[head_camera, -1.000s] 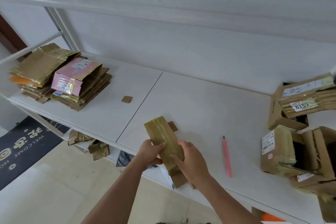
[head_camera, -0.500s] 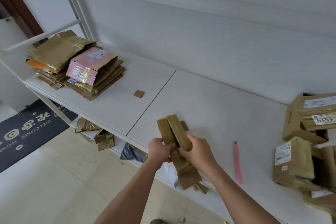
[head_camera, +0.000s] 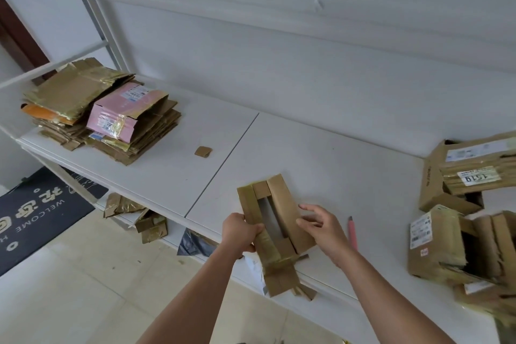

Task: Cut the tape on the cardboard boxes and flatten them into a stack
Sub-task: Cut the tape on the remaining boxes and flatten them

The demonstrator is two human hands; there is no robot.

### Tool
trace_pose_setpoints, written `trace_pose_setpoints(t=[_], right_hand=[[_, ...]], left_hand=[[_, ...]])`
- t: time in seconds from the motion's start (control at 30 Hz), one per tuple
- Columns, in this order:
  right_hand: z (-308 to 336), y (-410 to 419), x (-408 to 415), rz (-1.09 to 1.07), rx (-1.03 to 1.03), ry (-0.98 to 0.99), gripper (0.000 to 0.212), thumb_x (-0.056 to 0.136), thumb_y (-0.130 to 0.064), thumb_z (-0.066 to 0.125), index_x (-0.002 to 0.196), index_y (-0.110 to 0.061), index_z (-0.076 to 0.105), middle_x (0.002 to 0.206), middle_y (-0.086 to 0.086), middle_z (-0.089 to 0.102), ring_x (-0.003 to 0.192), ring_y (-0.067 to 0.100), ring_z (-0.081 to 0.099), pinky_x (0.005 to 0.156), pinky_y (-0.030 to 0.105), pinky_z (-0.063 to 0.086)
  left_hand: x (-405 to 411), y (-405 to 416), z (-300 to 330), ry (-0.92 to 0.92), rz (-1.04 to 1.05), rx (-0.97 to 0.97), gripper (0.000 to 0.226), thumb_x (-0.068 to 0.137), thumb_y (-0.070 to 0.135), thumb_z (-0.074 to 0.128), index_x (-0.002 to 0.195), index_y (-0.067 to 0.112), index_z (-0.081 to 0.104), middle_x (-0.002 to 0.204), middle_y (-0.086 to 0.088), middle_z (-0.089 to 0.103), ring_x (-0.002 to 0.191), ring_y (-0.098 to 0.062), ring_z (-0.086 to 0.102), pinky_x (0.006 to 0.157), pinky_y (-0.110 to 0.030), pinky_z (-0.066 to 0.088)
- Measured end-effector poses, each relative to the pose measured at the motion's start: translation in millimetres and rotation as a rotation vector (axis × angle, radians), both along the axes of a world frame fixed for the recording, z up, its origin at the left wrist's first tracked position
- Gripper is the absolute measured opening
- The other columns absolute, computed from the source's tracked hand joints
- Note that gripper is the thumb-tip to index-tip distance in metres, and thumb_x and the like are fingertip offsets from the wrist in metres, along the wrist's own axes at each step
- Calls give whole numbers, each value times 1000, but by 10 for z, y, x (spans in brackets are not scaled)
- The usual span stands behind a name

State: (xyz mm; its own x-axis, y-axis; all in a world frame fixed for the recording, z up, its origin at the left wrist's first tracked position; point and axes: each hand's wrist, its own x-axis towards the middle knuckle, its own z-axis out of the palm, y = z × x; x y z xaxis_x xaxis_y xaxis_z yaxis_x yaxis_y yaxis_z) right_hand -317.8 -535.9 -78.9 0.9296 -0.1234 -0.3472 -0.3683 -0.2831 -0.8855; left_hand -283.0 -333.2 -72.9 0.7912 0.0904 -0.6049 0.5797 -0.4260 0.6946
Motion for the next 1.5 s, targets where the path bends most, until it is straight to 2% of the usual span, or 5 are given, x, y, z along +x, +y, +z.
trace_pose_setpoints(t=[0.43, 0.77, 1.23, 1.37, 1.5], right_hand=[[29, 141, -67, 457, -887, -109, 88, 90, -68, 46, 155, -14, 23, 142, 1, 40, 129, 20, 33, 105, 31, 40], [33, 298, -69, 365, -805, -43, 89, 91, -48, 63, 156, -10, 16, 143, 3, 40, 132, 21, 33, 106, 29, 40], [45, 270, -141, 201, -427, -217, 79, 94, -17, 65, 156, -31, 18, 155, -3, 38, 142, 16, 37, 116, 30, 34], [272, 251, 33, 366, -679, -398, 81, 97, -9, 59, 154, -43, 13, 141, -3, 56, 118, 14, 62, 102, 32, 50], [530, 197, 149, 425, -926, -504, 84, 99, -14, 57, 152, -43, -1, 94, -6, 64, 65, 3, 52, 66, 12, 45]], left_hand=[[17, -55, 66, -4, -34, 44, 17, 89, 22, 70, 90, 10, 59, 89, -11, 70, 71, -28, 72, 69, -44, 62], [34, -287, 121, 13, -162, 250, 25, 89, 33, 62, 78, 15, 49, 82, -8, 63, 66, -24, 67, 61, -32, 61], [-63, 422, -23, 62, 200, -570, 34, 94, -4, 58, 127, 3, 52, 111, -16, 66, 98, -30, 66, 71, -34, 60], [-79, 395, 43, -72, 315, -403, 82, 87, 1, 71, 152, 20, 23, 124, -12, 61, 98, -26, 65, 70, -33, 56], [19, 327, 124, -317, 144, 110, 108, 78, 18, 82, 156, 18, 8, 153, -11, 31, 137, -28, 37, 107, -40, 38]])
